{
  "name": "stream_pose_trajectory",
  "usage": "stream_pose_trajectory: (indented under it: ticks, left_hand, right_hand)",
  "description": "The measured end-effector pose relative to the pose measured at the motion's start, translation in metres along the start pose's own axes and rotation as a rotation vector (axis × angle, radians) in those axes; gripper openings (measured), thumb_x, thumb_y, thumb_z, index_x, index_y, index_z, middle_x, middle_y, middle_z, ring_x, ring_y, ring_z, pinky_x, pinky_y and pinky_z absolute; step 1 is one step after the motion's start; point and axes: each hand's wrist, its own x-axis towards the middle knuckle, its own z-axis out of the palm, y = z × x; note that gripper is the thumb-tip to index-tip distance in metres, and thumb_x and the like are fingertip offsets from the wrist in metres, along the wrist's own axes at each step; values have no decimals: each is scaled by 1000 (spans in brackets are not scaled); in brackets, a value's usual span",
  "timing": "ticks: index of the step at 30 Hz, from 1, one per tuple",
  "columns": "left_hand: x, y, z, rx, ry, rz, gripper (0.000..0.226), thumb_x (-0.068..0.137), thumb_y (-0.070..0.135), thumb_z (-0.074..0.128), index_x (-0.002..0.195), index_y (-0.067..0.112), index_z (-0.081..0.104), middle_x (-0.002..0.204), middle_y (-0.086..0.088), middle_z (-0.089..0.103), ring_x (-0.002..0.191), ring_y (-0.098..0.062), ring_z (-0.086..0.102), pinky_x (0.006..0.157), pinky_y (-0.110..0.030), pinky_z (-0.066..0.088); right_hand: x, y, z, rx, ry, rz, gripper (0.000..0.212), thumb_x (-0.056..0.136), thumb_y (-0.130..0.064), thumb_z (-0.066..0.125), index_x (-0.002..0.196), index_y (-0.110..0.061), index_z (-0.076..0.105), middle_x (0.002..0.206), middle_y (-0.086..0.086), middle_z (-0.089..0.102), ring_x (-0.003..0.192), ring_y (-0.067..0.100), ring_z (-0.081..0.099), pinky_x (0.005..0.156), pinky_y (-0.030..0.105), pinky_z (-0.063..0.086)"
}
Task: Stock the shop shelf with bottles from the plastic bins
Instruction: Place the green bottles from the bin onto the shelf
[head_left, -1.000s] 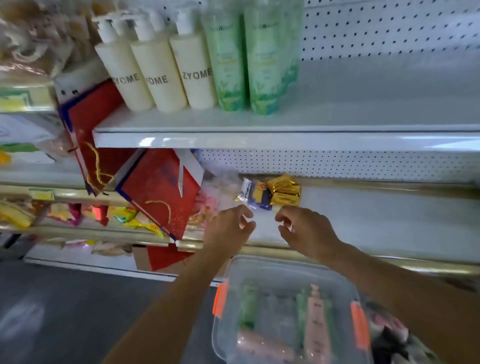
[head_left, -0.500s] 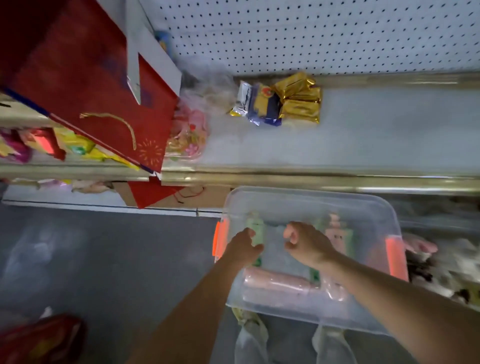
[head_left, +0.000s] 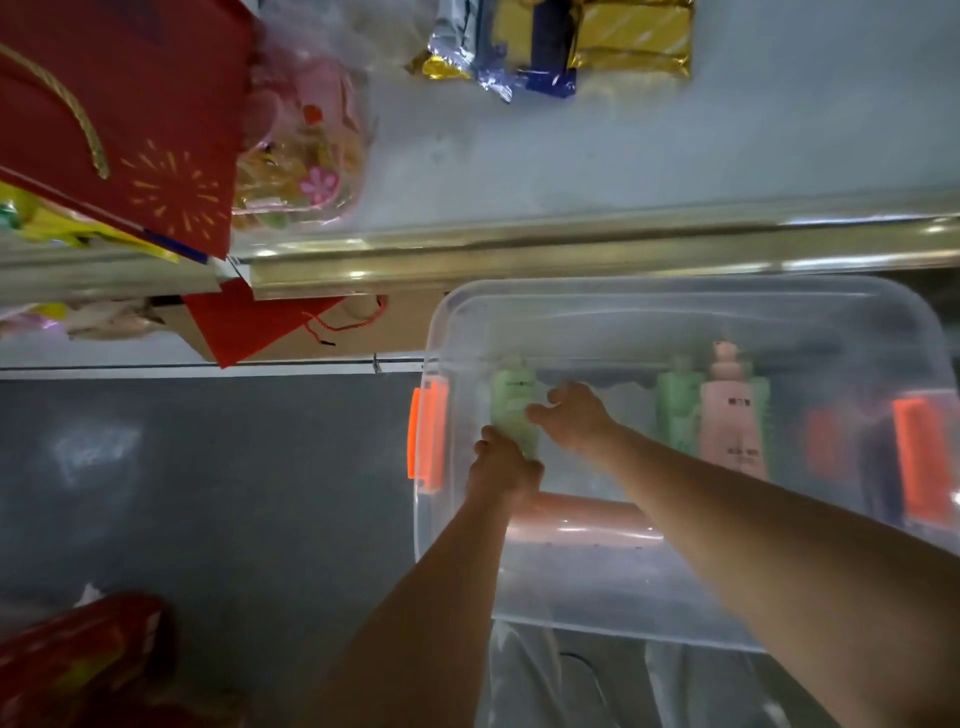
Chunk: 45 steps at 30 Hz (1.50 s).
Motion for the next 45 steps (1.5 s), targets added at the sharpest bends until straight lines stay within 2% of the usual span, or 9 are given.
stream_pose_trajectory:
  ticks: [3, 6, 10, 14, 20, 27, 31, 37, 45]
  left_hand:
    - [3, 1, 4, 73, 34, -22, 61, 87, 27, 64, 132, 6, 28, 132, -11, 44, 124, -33, 49, 93, -38, 43]
    - [7, 1, 4, 112, 73, -3, 60, 87, 32, 65, 129, 6, 32, 131, -10, 49, 123, -31, 51, 92, -36, 43]
    - [6, 0, 2, 76, 81, 15, 61, 85, 32, 69, 128, 8, 32, 128, -8, 50, 120, -31, 53, 87, -35, 43]
    - [-4, 0, -2, 5, 110, 80, 62, 81, 27, 72, 127, 11, 33, 126, -7, 48, 116, -32, 54, 86, -37, 43]
    - [-31, 6, -15, -161, 236, 277, 61, 75, 21, 73, 124, 13, 37, 120, -5, 49, 105, -30, 57, 78, -33, 42]
    - [-82, 11, -26, -435, 207, 302, 74, 60, 30, 85, 124, 26, 48, 110, 3, 58, 97, -20, 61, 82, -40, 53]
    - [-113, 21, -45, -572, 92, 339, 69, 64, 17, 86, 123, 27, 52, 101, 7, 60, 90, -14, 63, 65, -20, 51]
    - [-162, 55, -83, -617, 55, 440, 80, 50, 30, 85, 124, 31, 54, 104, 5, 65, 96, -15, 65, 86, -40, 55]
    - [-237, 92, -141, -580, 156, 665, 68, 63, 14, 87, 124, 23, 57, 105, 2, 63, 81, -2, 63, 64, -16, 51]
  right_hand:
    - [13, -10, 13, 56, -15, -5, 38, 81, -36, 72, 101, -5, 64, 92, 10, 61, 89, 25, 61, 71, 30, 46]
    - [19, -16, 21, 65, -10, 43, 43, 77, -33, 76, 106, -5, 61, 100, 9, 65, 98, 26, 64, 83, 34, 53]
    - [18, -21, 13, 73, -33, 73, 32, 74, -26, 79, 76, -16, 49, 76, 1, 56, 85, 21, 62, 74, 30, 53]
    - [7, -19, 2, 115, -41, 6, 49, 59, -31, 84, 98, -10, 63, 95, 7, 69, 86, 20, 67, 76, 35, 59]
    - [-27, -28, -32, 208, -18, -156, 61, 60, -22, 88, 107, -10, 51, 99, 5, 61, 85, 16, 62, 67, 29, 52]
    - [-70, -49, -80, 211, -112, -196, 37, 73, -29, 83, 94, -14, 56, 92, 7, 65, 74, 17, 61, 63, 31, 48]
    - [-98, -59, -109, 248, -71, -182, 47, 71, -37, 83, 107, -19, 57, 98, 8, 68, 84, 24, 69, 77, 39, 58]
    - [-156, -99, -161, 307, -28, -290, 47, 72, -25, 83, 108, -11, 55, 97, 5, 68, 81, 20, 71, 70, 39, 61]
    - [-250, -146, -230, 271, -11, -485, 35, 82, -41, 73, 110, -29, 56, 101, 0, 69, 87, 20, 69, 74, 40, 60]
